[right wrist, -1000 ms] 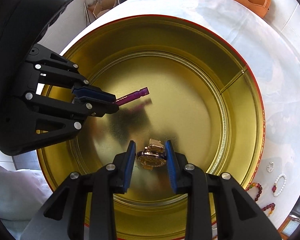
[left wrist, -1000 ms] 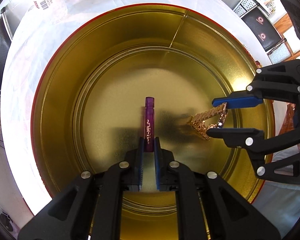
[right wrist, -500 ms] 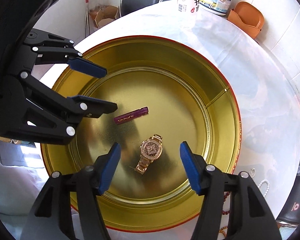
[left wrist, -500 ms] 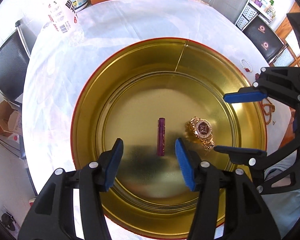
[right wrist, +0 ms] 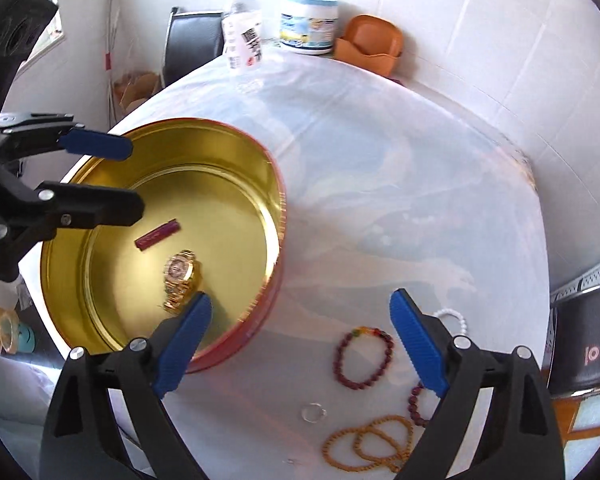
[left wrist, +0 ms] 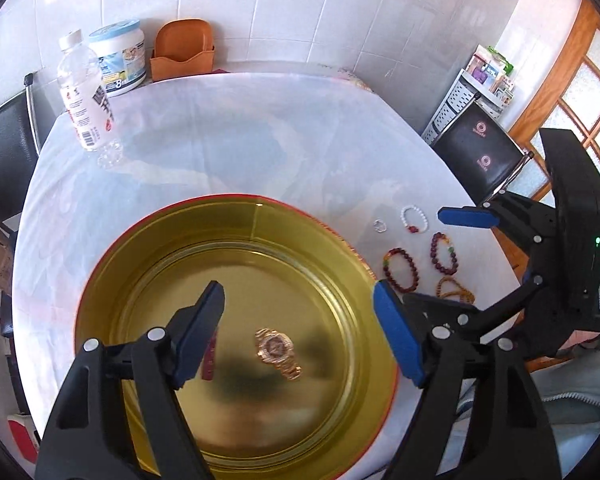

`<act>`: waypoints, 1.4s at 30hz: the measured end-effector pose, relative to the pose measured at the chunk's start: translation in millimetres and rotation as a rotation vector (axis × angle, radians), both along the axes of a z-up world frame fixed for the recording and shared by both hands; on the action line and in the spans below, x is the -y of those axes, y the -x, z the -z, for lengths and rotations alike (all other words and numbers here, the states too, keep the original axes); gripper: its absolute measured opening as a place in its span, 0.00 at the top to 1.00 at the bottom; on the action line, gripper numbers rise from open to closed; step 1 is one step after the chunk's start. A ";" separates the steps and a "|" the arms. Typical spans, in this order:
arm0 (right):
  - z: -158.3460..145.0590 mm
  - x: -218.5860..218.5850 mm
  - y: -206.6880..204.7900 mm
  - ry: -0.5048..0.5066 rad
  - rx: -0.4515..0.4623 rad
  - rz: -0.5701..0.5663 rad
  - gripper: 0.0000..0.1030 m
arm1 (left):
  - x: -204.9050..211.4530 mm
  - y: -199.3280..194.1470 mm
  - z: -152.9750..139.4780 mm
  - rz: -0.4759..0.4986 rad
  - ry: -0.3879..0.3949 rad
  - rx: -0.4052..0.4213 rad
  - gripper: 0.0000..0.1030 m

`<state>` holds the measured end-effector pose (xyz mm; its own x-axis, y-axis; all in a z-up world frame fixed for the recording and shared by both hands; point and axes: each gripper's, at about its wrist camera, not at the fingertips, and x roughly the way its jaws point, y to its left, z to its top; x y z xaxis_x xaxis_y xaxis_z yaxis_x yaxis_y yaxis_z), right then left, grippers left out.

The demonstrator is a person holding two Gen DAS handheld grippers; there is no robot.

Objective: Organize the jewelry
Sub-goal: 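Grasp the silver ring with the left gripper while the right approaches the white bracelet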

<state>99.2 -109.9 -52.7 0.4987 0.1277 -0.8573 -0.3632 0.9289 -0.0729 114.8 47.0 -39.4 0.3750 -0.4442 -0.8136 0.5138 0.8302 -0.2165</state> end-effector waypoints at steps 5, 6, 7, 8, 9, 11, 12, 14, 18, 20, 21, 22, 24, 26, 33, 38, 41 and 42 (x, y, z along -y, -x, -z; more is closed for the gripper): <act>-0.9 82.1 9.7 -0.009 0.018 0.058 0.11 | 81.5 14.2 0.6 -0.005 -0.054 0.014 0.27; 3.0 97.8 9.9 -0.007 0.015 0.059 0.11 | 97.8 17.4 1.1 -0.011 -0.059 0.006 0.27; 3.1 113.3 11.3 -0.007 0.012 0.059 0.11 | 114.5 20.3 2.2 -0.011 -0.052 -0.005 0.27; 2.2 126.8 12.3 -0.018 0.011 0.054 0.11 | 129.6 23.0 4.3 -0.010 -0.037 -0.018 0.27; 3.0 142.8 10.2 -0.035 0.011 0.041 0.11 | 141.3 23.9 8.1 -0.017 -0.031 -0.032 0.27; 4.3 165.0 11.5 -0.047 0.010 0.020 0.11 | 162.5 22.7 17.4 -0.050 -0.056 -0.057 0.27; 6.7 173.4 8.9 -0.042 0.000 0.016 0.11 | 171.5 21.5 22.0 -0.068 -0.072 -0.071 0.27; 11.7 185.6 5.3 -0.041 -0.021 0.011 0.11 | 184.2 16.1 32.1 -0.104 -0.109 -0.101 0.27; 19.6 198.0 -3.4 -0.065 -0.033 -0.016 0.11 | 195.1 -3.8 50.5 -0.143 -0.149 -0.137 0.27; 27.7 199.7 -12.5 -0.058 -0.038 -0.016 0.11 | 202.5 -16.6 61.6 -0.127 -0.159 -0.140 0.27; 33.3 201.1 -17.6 -0.056 -0.044 -0.013 0.11 | 207.2 -22.3 67.8 -0.113 -0.175 -0.134 0.27; 39.4 202.1 -23.4 -0.050 -0.056 -0.002 0.11 | 211.7 -27.9 75.4 -0.098 -0.205 -0.129 0.27; 52.0 202.9 -35.1 -0.051 -0.095 0.024 0.11 | 219.8 -38.4 92.5 -0.069 -0.273 -0.135 0.27; 65.2 202.3 -47.8 -0.045 -0.119 0.029 0.11 | 224.5 -46.4 106.9 -0.038 -0.303 -0.133 0.27; 98.6 199.7 -80.6 0.004 -0.166 0.063 0.18 | 222.0 -69.6 132.8 -0.071 -0.323 -0.162 0.27; 109.4 193.4 -82.0 -0.007 -0.172 0.037 0.33 | 220.9 -72.8 132.4 -0.060 -0.292 -0.117 0.27; 108.3 188.7 -77.7 -0.024 -0.168 0.014 0.48 | 220.5 -71.1 132.5 -0.046 -0.278 -0.100 0.29; 107.2 187.2 -76.2 -0.032 -0.171 0.002 0.53 | 220.4 -69.4 131.1 -0.038 -0.276 -0.091 0.37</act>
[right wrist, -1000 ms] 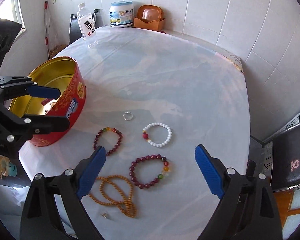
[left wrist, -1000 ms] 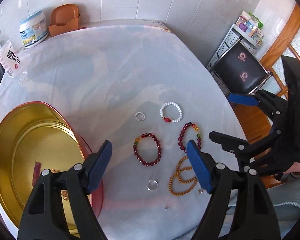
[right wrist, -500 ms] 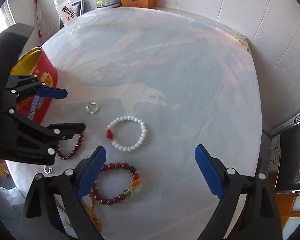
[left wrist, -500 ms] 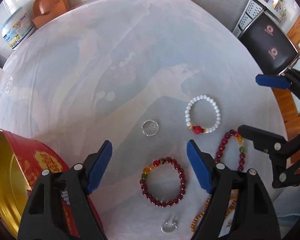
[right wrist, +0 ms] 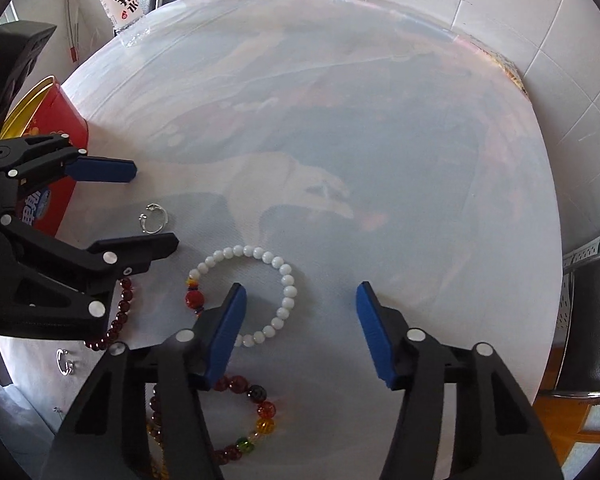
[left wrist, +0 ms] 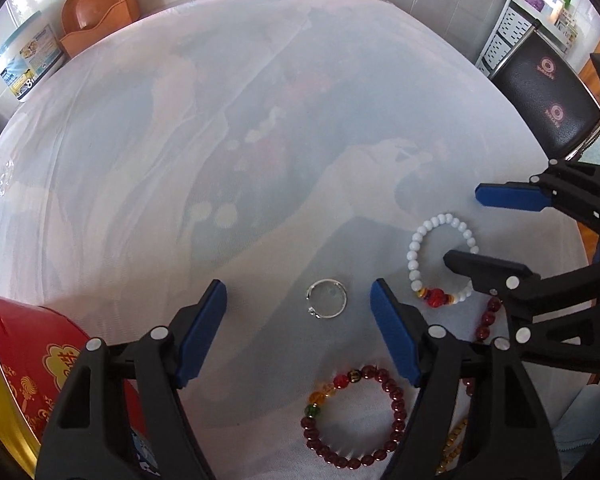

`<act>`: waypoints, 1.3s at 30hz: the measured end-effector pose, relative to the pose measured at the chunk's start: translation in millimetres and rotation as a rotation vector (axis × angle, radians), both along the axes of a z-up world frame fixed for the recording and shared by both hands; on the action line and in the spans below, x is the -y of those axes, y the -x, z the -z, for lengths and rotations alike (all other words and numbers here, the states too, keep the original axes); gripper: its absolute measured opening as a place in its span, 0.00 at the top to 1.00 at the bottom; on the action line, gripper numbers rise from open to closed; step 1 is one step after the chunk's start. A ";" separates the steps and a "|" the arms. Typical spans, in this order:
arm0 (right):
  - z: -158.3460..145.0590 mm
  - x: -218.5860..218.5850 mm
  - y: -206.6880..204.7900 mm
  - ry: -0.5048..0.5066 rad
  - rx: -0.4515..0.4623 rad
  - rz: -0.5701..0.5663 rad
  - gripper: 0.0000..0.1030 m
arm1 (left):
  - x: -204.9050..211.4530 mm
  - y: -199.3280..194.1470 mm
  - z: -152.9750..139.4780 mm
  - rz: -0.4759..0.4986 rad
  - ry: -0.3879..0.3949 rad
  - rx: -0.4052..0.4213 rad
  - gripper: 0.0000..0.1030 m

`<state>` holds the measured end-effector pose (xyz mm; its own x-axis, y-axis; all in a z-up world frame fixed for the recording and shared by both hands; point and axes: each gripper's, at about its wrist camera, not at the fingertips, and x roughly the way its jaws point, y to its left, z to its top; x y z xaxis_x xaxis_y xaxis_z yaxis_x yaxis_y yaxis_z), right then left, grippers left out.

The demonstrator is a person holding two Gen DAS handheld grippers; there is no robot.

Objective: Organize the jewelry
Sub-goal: 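Grasp the silver ring with the left gripper while the right approaches the white bracelet, then grasp the white bead bracelet with the right gripper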

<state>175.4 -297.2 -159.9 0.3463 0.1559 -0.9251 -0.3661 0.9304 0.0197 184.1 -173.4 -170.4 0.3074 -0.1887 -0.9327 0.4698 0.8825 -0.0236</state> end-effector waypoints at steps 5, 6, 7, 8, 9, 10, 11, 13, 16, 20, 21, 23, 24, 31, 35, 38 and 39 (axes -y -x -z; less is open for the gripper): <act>-4.4 -1.9 1.6 -0.045 -0.026 -0.001 0.93 | -7.6 -0.6 -6.9 -0.006 0.062 -0.029 0.80; -5.0 -0.6 1.7 -0.055 -0.034 0.009 0.93 | -6.4 -0.3 -8.1 -0.010 0.073 -0.041 0.80; -6.1 1.3 2.2 -0.073 -0.044 0.020 0.93 | -7.3 1.2 -10.1 -0.012 0.084 -0.045 0.80; -8.4 2.8 3.7 -0.087 -0.046 0.029 0.93 | -8.1 4.2 -13.4 -0.012 0.091 -0.040 0.80; -12.5 3.6 6.8 -0.093 -0.038 0.032 0.93 | -8.7 7.3 -17.8 -0.015 0.095 -0.032 0.80; -18.2 4.0 10.2 -0.098 -0.024 0.029 0.93 | -9.0 11.1 -21.7 -0.020 0.099 -0.028 0.80; -24.9 4.0 14.1 -0.105 -0.008 0.025 0.93 | -9.8 14.2 -26.3 -0.024 0.105 -0.026 0.80; -39.1 4.1 22.0 -0.117 0.025 0.016 0.93 | -11.1 20.3 -36.0 -0.030 0.110 -0.011 0.80; -60.7 5.1 35.4 -0.131 0.080 -0.003 0.93 | -10.8 30.4 -52.8 -0.027 0.104 0.023 0.80; -84.4 8.8 58.9 -0.150 0.142 -0.016 0.93 | -12.3 52.3 -75.5 -0.047 0.114 0.062 0.80; -89.9 9.9 66.3 -0.156 0.155 -0.020 0.93 | -11.8 57.7 -80.2 -0.052 0.119 0.069 0.80; -101.2 12.8 78.8 -0.165 0.185 -0.025 0.93 | -16.1 71.3 -90.1 -0.065 0.117 0.087 0.80; -106.3 14.5 87.1 -0.170 0.199 -0.030 0.93 | -18.9 78.4 -95.3 -0.076 0.118 0.097 0.80; -134.1 12.1 133.5 -0.207 0.274 -0.079 0.93 | -51.8 123.0 -127.7 -0.176 0.136 0.133 0.80; -150.6 0.4 146.6 -0.219 0.309 -0.107 0.93 | -78.6 137.1 -144.2 -0.220 0.135 0.170 0.80; -162.8 -13.2 151.3 -0.218 0.340 -0.111 0.93 | -103.5 141.0 -154.3 -0.242 0.139 0.203 0.80; -166.4 -19.0 151.9 -0.218 0.349 -0.109 0.93 | -113.1 140.3 -156.7 -0.246 0.136 0.214 0.80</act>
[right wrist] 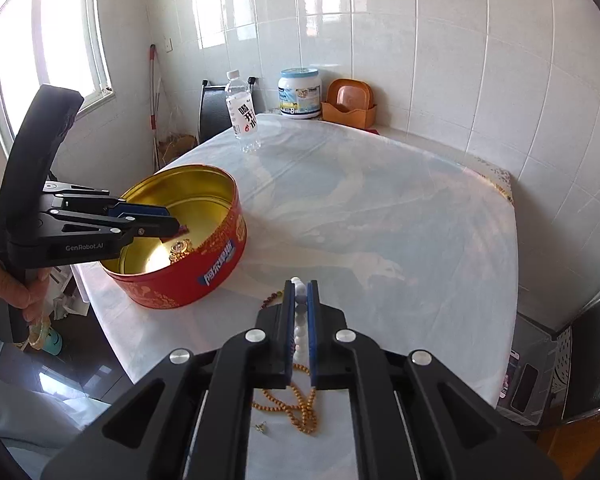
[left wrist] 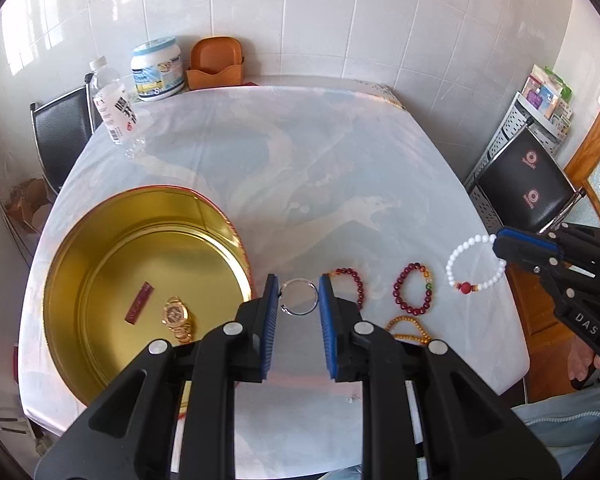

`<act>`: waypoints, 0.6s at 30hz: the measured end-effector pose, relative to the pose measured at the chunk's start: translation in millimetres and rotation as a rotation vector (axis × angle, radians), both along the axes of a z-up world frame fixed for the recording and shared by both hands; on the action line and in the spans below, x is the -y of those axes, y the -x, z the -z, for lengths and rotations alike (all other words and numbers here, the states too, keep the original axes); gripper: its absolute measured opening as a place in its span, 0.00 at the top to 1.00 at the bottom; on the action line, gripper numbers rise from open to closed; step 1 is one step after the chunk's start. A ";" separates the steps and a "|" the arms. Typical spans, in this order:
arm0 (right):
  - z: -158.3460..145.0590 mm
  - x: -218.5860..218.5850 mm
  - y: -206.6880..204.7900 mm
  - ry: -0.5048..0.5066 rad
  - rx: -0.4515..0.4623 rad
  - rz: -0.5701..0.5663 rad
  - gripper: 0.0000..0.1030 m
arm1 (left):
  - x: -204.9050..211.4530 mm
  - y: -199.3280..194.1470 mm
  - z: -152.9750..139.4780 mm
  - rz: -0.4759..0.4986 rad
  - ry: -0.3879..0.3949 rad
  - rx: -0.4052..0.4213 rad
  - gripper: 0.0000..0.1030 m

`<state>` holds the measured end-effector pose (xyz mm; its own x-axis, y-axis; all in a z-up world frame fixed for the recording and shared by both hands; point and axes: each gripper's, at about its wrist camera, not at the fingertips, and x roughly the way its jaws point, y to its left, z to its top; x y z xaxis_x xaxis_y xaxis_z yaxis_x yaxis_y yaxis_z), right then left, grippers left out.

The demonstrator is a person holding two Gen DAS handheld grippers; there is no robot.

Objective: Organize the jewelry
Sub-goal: 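Grasp the white bead bracelet with the right gripper, then lower ring and white bracelet into the tin and open both grippers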

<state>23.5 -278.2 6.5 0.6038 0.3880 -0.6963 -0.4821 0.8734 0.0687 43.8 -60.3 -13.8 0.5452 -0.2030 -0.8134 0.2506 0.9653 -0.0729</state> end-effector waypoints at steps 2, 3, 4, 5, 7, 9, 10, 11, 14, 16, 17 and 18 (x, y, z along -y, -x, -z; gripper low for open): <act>-5.9 -14.3 -0.8 0.001 0.019 0.007 0.93 | -21.2 -3.7 -3.7 -0.004 -0.005 0.021 0.80; -8.3 -21.7 -2.6 0.002 0.027 0.011 0.93 | -31.1 -5.8 -5.2 -0.006 -0.009 0.030 0.80; -10.6 -31.0 -5.3 0.002 0.033 0.016 0.93 | -43.2 -8.9 -5.8 -0.007 -0.010 0.035 0.80; -13.0 -41.2 -9.0 0.000 0.039 0.022 0.93 | -55.7 -12.7 -5.8 -0.004 -0.009 0.037 0.80; -16.8 -63.4 -18.2 0.000 0.034 0.043 0.93 | -82.7 -21.2 -4.0 -0.008 -0.007 0.017 0.80; -19.8 -87.8 -26.2 -0.001 0.031 0.041 0.93 | -109.5 -27.3 -3.4 0.000 -0.001 0.012 0.80; -20.9 -101.7 -29.9 0.010 0.039 0.037 0.93 | -122.2 -29.5 -2.8 0.006 -0.002 0.014 0.80; -21.6 -115.8 -34.8 0.024 0.043 0.035 0.93 | -135.4 -32.6 -1.1 0.010 -0.007 0.011 0.80; -20.6 -152.2 -49.2 0.035 0.031 0.028 0.93 | -168.5 -40.0 3.2 0.018 -0.013 0.005 0.80; -18.4 -176.4 -57.1 0.057 0.021 0.014 0.93 | -188.8 -46.8 5.7 0.022 -0.001 -0.004 0.80; -17.0 -186.7 -59.8 0.068 0.016 0.006 0.93 | -196.9 -50.7 7.3 0.026 0.006 -0.010 0.80; -15.5 -197.1 -62.4 0.078 0.010 0.000 0.93 | -203.8 -54.9 9.0 0.032 0.013 -0.017 0.80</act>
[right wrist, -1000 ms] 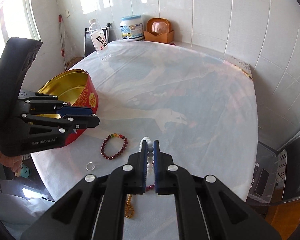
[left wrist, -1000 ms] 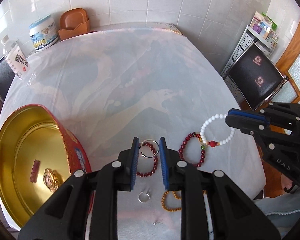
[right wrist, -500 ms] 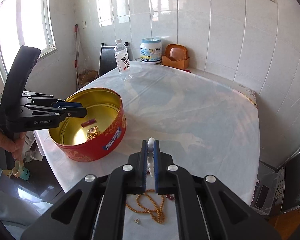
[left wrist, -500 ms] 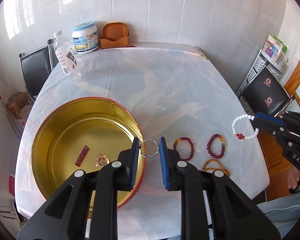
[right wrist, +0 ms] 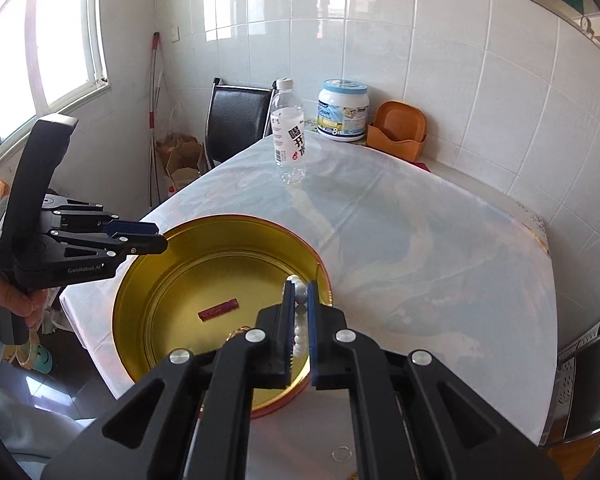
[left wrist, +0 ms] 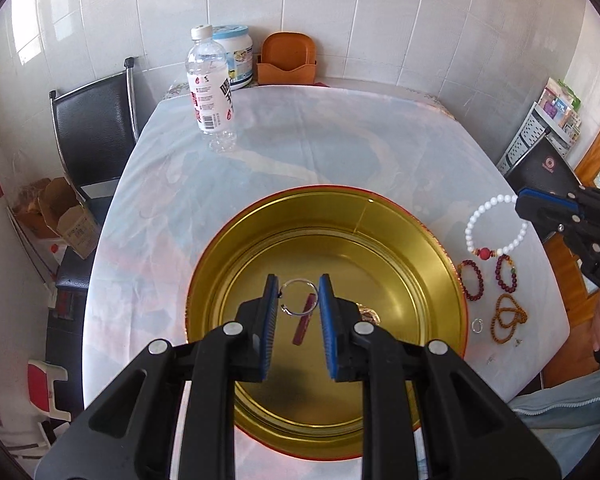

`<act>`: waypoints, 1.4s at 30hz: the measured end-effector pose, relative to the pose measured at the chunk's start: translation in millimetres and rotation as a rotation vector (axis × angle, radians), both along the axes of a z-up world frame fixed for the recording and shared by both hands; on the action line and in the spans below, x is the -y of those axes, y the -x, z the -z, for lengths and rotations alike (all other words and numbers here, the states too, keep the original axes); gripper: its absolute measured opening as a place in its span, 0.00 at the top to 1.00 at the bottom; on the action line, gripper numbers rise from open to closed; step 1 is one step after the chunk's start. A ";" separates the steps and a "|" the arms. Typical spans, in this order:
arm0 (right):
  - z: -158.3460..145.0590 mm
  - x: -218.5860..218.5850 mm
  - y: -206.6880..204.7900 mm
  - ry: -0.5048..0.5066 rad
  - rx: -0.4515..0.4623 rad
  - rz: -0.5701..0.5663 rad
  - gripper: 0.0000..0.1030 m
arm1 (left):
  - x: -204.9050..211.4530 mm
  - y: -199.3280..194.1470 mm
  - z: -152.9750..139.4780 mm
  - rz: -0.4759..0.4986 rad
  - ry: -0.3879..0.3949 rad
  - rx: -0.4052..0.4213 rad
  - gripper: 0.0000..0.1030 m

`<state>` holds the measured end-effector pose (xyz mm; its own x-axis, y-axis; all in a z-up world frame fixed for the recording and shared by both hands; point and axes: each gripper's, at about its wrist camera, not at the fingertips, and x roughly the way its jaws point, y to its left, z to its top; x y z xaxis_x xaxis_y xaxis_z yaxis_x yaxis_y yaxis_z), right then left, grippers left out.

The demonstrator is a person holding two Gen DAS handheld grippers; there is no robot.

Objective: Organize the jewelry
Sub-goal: 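Lower ring and white bracelet into the tin and open both grippers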

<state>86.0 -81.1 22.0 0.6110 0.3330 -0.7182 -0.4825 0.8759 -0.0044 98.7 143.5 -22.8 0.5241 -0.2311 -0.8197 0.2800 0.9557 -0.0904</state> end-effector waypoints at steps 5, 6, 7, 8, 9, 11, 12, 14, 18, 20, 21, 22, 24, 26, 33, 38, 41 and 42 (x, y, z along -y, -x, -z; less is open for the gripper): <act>12.2 -34.9 -10.8 0.045 -0.046 -0.013 0.93 | -13.8 -18.9 14.0 0.047 0.030 -0.034 0.80; 14.9 -40.4 -12.8 0.054 -0.057 -0.015 0.93 | -14.2 -22.0 17.2 0.059 0.038 -0.043 0.80; 18.3 -45.3 -14.9 0.061 -0.069 -0.018 0.93 | -14.1 -24.7 21.5 0.072 0.046 -0.055 0.80; 22.1 -49.7 -17.4 0.068 -0.083 -0.021 0.93 | -13.0 -26.7 26.4 0.087 0.051 -0.070 0.80; 26.5 -54.3 -19.8 0.073 -0.097 -0.021 0.93 | -10.8 -28.1 31.6 0.101 0.054 -0.085 0.80; 38.1 -61.4 -25.5 0.078 -0.143 -0.024 0.93 | -5.8 -30.3 43.6 0.134 0.061 -0.125 0.80; 44.1 -65.4 -28.0 0.082 -0.168 -0.026 0.93 | -2.6 -30.6 49.7 0.151 0.063 -0.146 0.80; 57.2 -71.7 -31.7 0.085 -0.225 -0.035 0.93 | 4.9 -30.0 60.9 0.191 0.062 -0.178 0.80; 87.1 -80.6 -36.6 0.091 -0.368 -0.062 0.93 | 19.4 -29.1 87.4 0.255 -0.012 -0.246 0.80; 100.5 -82.1 -37.8 0.111 -0.421 -0.060 0.93 | 23.7 -29.8 99.0 0.273 -0.083 -0.267 0.80; 106.9 -81.9 -38.4 0.119 -0.452 -0.058 0.93 | 25.1 -29.7 102.9 0.285 -0.104 -0.276 0.80; 112.1 -81.2 -38.5 0.126 -0.474 -0.054 0.93 | 26.2 -29.4 104.9 0.299 -0.114 -0.281 0.80; 117.3 -79.9 -38.5 0.133 -0.494 -0.047 0.93 | 26.6 -29.7 106.1 0.320 -0.115 -0.283 0.80; 117.5 -79.5 -38.8 0.126 -0.498 -0.045 0.93 | 24.9 -30.9 107.9 0.323 -0.116 -0.283 0.80; 115.9 -85.4 -36.1 0.141 -0.492 -0.061 0.93 | 23.7 -32.7 105.8 0.325 -0.105 -0.275 0.80; 116.5 -89.7 -31.8 0.147 -0.487 -0.072 0.93 | 20.8 -31.4 104.8 0.322 -0.106 -0.271 0.80; 116.2 -88.4 -30.5 0.150 -0.482 -0.073 0.93 | 18.6 -30.3 104.2 0.322 -0.109 -0.268 0.80; 115.7 -88.2 -30.0 0.150 -0.479 -0.071 0.93 | 17.8 -29.6 103.1 0.321 -0.111 -0.265 0.80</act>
